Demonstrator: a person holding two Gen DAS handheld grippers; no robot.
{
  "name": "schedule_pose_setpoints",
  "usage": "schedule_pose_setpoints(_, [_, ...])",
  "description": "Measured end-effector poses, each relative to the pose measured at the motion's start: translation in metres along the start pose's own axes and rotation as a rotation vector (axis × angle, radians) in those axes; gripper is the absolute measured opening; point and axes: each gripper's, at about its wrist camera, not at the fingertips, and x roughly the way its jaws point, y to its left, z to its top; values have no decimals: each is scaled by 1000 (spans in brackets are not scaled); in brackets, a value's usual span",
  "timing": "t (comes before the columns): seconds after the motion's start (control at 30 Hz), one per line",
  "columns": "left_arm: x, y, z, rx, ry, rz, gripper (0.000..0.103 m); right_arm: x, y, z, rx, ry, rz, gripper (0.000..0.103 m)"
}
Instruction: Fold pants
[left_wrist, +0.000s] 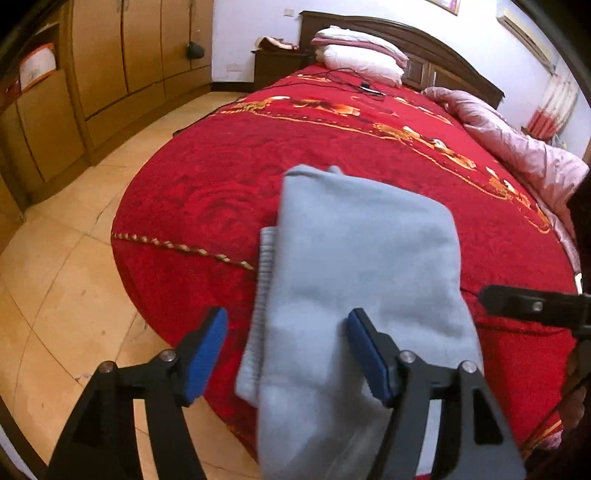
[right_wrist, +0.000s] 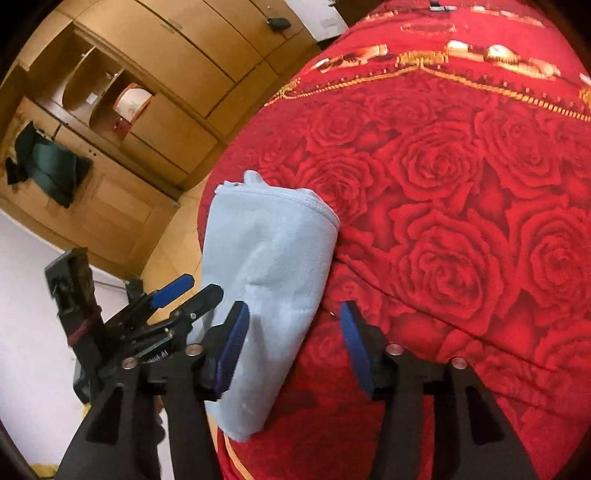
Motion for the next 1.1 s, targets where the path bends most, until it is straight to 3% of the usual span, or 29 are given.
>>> schedule_pose_setpoints(0.13, [-3,16,0,-75,28,-75,71,-1,-1,-6,5,12,-7,57])
schedule_pose_setpoints(0.27, [-3,20,0,-92,42,-100,71,3,-10,-11,49,33,4,57])
schedule_pose_setpoints(0.77, [17,13,2,-65,76,-117,75,51,2,-9,54,109,69,57])
schedule_pose_setpoints(1.1, [29,18,6,-81,84,-157,81,70,-19,-15,115,103,153,67])
